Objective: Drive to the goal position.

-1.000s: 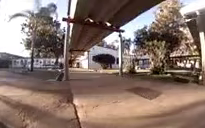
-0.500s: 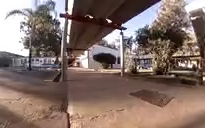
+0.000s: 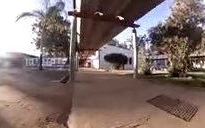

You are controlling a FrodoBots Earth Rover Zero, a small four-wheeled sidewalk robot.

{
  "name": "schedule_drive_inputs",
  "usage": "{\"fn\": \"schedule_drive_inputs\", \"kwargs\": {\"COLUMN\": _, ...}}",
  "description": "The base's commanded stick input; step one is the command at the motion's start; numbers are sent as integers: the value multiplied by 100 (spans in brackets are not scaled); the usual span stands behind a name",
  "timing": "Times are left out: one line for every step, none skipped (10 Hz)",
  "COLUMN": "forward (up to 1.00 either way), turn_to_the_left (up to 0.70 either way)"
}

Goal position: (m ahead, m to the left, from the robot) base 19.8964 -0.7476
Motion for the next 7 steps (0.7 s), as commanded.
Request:
{"fn": "schedule_drive_inputs", "kwargs": {"forward": 70, "turn_to_the_left": 0}}
{"fn": "schedule_drive_inputs", "kwargs": {"forward": 70, "turn_to_the_left": 0}}
{"fn": "schedule_drive_inputs", "kwargs": {"forward": 70, "turn_to_the_left": 0}}
{"fn": "schedule_drive_inputs", "kwargs": {"forward": 70, "turn_to_the_left": 0}}
{"fn": "schedule_drive_inputs", "kwargs": {"forward": 70, "turn_to_the_left": 0}}
{"fn": "schedule_drive_inputs", "kwargs": {"forward": 70, "turn_to_the_left": 0}}
{"fn": "schedule_drive_inputs", "kwargs": {"forward": 70, "turn_to_the_left": 0}}
